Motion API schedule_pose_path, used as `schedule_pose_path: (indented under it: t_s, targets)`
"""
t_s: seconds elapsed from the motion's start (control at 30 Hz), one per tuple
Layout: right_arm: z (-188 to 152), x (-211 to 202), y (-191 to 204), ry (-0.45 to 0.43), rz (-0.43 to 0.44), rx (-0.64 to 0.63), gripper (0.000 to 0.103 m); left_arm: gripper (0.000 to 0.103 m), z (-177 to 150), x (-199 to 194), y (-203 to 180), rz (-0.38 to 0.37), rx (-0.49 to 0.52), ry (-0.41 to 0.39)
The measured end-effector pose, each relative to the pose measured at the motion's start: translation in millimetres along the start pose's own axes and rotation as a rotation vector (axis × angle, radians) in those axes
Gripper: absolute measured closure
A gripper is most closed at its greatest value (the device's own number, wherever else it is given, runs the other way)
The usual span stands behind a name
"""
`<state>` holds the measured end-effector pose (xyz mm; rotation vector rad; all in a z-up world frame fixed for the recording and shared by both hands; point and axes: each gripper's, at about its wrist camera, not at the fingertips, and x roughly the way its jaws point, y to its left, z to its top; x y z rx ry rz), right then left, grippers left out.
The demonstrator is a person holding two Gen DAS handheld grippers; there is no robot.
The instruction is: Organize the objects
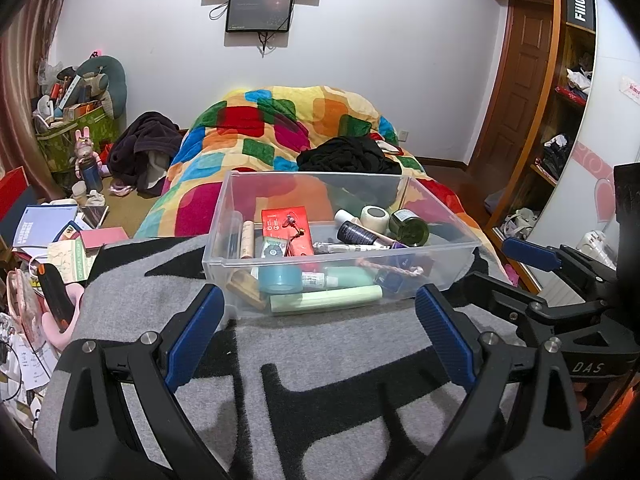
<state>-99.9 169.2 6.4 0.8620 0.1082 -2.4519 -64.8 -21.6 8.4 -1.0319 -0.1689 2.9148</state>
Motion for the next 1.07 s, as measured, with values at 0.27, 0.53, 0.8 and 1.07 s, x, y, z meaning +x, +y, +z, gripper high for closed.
schedule_pose_path:
  t_s: [0.27, 0.53, 0.8, 1.07]
  targets:
    - [-0.4, -0.3, 0.4, 0.000, 0.000, 0.000, 0.015, 0.005, 1.5, -1.7, -1.2, -0.003, -0.005, -0.002]
    - [-0.1, 0.0, -0.6, 0.000, 0.001, 0.001, 0.015, 0.005, 1.2, -2.3, -0.9, -0.001, -0.002, -0.001]
    - [-3.5, -2.2, 2.5, 0.003, 0.002, 0.008, 0.015, 0.005, 1.0, 0.3, -0.7, -0.019, -0.006, 0.026]
    - [-3.5, -2.6, 2.8, 0.003, 0.000, 0.008, 0.015, 0.005, 0.4, -7.3, -2.6, -0.014, 0.009, -0.004]
